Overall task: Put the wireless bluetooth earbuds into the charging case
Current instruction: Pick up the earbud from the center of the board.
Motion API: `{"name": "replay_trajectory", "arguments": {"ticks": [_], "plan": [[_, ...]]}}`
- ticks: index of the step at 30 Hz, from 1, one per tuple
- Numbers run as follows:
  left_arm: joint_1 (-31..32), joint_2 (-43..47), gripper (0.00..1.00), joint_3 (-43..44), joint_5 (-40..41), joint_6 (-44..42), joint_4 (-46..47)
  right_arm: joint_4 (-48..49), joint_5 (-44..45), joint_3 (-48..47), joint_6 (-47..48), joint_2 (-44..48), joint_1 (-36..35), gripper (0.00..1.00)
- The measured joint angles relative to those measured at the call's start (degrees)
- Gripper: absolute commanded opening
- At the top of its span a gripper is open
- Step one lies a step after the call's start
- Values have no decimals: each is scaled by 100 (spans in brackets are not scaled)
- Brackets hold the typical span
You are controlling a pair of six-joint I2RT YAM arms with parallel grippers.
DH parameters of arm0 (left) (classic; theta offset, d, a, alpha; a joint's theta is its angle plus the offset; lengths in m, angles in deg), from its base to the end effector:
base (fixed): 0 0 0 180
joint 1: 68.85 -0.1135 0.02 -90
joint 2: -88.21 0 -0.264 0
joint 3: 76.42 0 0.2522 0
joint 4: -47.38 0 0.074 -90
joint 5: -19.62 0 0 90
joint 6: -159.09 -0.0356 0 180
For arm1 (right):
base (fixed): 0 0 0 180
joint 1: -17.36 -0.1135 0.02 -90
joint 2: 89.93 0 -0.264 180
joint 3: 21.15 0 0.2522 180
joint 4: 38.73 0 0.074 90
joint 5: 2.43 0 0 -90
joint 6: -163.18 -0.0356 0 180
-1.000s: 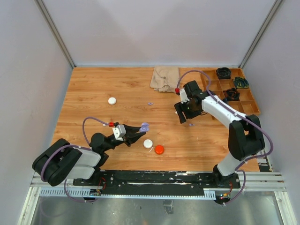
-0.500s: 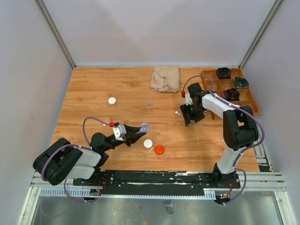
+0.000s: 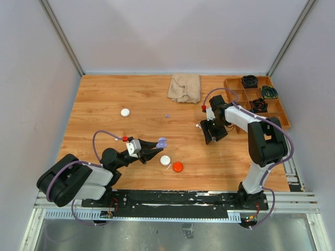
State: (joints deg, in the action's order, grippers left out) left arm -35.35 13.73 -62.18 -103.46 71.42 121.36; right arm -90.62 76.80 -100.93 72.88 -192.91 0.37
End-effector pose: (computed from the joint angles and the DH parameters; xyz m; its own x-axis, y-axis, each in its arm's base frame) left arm 0.1355 -0.1130 0.1736 0.1611 -0.1475 -0.9759 0.9119 0.4004 0.0900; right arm 0.3224 0.1055 0.1661 -0.9259 -0.2775 -0.2564 -0.3282 0.9269 0.1819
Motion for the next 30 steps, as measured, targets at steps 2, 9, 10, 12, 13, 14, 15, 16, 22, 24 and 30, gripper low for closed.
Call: {"name": "replay_trajectory", "arguments": {"ticks": [2,9,10,12,13,14,15,16,22,24,30], "plan": [[0,0,0,0,0,0,0,-20,-90,0,0,2,0,59],[0,0,0,0,-4,2,0,-136,-138,0,0,44,0,59],[0,0,0,0,-4,2,0,-157,-136,0,0,57,0,59],[0,0,0,0,-4,2,0,-219,-68,-2,0,92,-2,59],[0,0,0,0,-4,2,0,-240,0,-2,0,111,-2,47],[0,0,0,0,-4,2,0,-251,63,-4,-2,120,-2,35],[0,0,0,0,-4,2,0,-264,133,-17,-22,127,-2,33],[0,0,0,0,-4,2,0,-273,195,-37,-72,127,-2,31],[0,0,0,0,-4,2,0,-302,376,-323,-168,101,-4,26],[0,0,0,0,-7,2,0,-297,415,-413,-166,61,-13,27],[0,0,0,0,-15,2,0,-299,516,-463,-166,-140,-39,27]]}}
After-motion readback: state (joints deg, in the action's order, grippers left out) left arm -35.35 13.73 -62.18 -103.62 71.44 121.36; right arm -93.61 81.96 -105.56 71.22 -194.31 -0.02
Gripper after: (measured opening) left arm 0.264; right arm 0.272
